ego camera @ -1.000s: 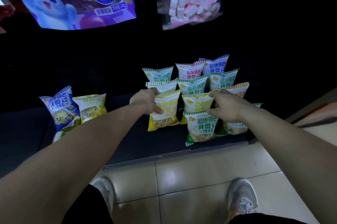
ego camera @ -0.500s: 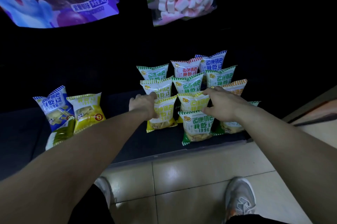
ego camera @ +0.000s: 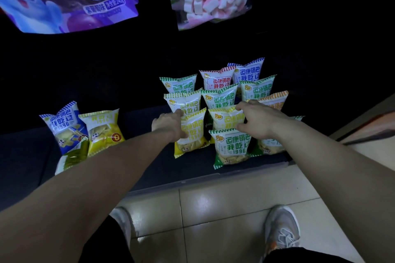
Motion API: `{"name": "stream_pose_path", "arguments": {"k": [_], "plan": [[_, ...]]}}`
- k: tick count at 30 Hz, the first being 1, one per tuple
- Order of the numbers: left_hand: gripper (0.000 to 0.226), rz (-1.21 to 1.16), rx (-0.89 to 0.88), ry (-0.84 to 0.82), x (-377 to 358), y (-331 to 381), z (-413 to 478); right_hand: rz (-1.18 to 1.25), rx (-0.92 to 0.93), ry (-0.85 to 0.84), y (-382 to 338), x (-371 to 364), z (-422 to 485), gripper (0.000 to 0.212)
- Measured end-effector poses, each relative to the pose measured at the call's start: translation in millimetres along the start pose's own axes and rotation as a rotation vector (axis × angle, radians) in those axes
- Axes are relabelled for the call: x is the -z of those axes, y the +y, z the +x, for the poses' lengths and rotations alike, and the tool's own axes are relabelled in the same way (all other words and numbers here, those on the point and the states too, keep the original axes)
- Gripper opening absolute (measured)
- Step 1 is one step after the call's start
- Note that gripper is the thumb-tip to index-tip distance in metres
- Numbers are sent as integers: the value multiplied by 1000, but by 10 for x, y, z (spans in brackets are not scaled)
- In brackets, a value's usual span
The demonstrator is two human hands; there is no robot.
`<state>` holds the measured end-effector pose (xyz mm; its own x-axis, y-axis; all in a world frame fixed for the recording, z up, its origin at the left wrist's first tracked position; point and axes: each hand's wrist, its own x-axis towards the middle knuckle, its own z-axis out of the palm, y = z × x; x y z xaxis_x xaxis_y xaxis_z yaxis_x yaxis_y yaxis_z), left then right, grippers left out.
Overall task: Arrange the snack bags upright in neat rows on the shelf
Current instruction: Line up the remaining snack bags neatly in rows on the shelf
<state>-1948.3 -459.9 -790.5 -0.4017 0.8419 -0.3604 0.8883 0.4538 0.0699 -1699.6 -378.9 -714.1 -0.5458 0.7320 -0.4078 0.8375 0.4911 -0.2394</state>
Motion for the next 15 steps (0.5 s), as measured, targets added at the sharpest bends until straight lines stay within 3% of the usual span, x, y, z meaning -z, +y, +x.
{"name": "stream_pose_path", "arguments": {"k": [7, 15], "plan": [[73, 93, -26, 89, -29, 47, -28, -12, 4, 4, -4, -17, 9, 67], [78, 154, -80, 66, 7, 19, -34, 7, -2, -6, -7, 19, -11, 71]]}}
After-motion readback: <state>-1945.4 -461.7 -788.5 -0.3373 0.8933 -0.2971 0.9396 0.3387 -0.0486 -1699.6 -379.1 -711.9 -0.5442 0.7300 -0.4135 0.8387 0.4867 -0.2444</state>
